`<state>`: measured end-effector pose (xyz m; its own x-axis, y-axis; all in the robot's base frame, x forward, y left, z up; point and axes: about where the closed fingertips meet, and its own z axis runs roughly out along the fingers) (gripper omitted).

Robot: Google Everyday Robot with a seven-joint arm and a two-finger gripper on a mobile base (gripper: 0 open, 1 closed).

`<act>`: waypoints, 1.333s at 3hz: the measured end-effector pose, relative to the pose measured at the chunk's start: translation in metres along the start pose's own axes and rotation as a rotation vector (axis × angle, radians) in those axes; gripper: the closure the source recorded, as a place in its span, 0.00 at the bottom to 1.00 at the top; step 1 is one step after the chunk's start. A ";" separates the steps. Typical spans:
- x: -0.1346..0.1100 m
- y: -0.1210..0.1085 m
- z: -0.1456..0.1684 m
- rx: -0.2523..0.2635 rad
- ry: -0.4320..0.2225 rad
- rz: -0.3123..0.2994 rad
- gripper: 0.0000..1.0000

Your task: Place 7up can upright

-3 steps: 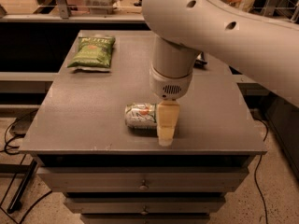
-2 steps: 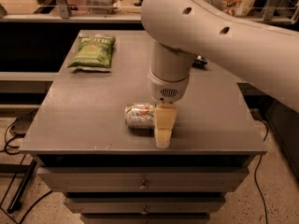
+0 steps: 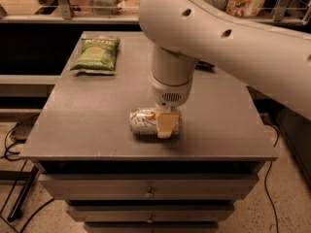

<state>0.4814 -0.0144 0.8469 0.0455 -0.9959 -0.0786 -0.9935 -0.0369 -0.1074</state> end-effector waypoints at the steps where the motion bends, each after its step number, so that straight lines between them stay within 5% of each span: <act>1: -0.008 0.001 -0.009 0.021 -0.015 -0.012 0.70; 2: -0.016 0.003 -0.030 0.074 -0.105 -0.029 0.99; 4: 0.012 -0.005 -0.088 0.266 -0.395 -0.030 1.00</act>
Offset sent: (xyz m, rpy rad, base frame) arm -0.0064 0.0196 0.0418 0.1724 -0.0914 0.0523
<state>0.4782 -0.0339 0.9332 0.1610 -0.8851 -0.4366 -0.9325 0.0086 -0.3612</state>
